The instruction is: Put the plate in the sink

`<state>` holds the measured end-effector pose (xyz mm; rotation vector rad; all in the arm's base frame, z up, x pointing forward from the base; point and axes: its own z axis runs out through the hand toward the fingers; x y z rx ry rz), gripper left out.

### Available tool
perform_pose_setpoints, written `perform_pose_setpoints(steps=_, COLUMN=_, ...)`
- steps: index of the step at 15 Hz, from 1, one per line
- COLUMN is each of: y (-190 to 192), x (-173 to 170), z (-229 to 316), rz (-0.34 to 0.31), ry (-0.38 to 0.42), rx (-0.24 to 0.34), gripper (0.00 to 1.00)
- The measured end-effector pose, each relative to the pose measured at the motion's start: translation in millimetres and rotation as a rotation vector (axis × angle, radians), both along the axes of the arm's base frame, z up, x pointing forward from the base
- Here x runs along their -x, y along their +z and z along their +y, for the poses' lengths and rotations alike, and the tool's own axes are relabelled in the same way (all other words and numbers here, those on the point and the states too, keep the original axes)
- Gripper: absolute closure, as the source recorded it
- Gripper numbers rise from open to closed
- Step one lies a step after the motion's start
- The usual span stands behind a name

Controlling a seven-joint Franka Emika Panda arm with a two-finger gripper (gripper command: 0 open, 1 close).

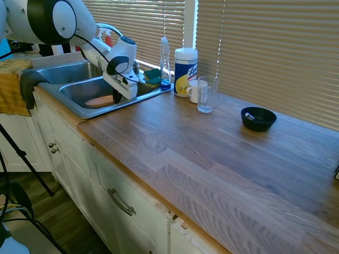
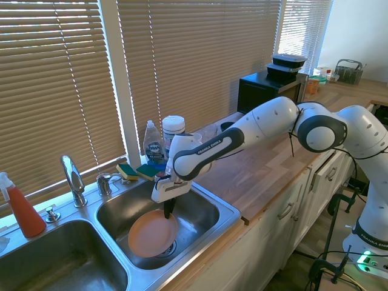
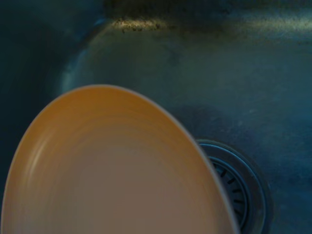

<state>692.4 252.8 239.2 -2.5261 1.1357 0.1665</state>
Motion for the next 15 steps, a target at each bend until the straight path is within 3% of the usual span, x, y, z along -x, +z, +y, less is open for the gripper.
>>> perform_pose_setpoints(steps=10, y=-2.8, x=-3.5, z=16.8, rz=0.006, ry=0.011, rx=-0.002, gripper=0.0)
perform_pose_setpoints(steps=15, y=41.6, x=-8.9, z=18.2, rz=-0.044, ry=-0.006, rx=-0.019, gripper=0.0)
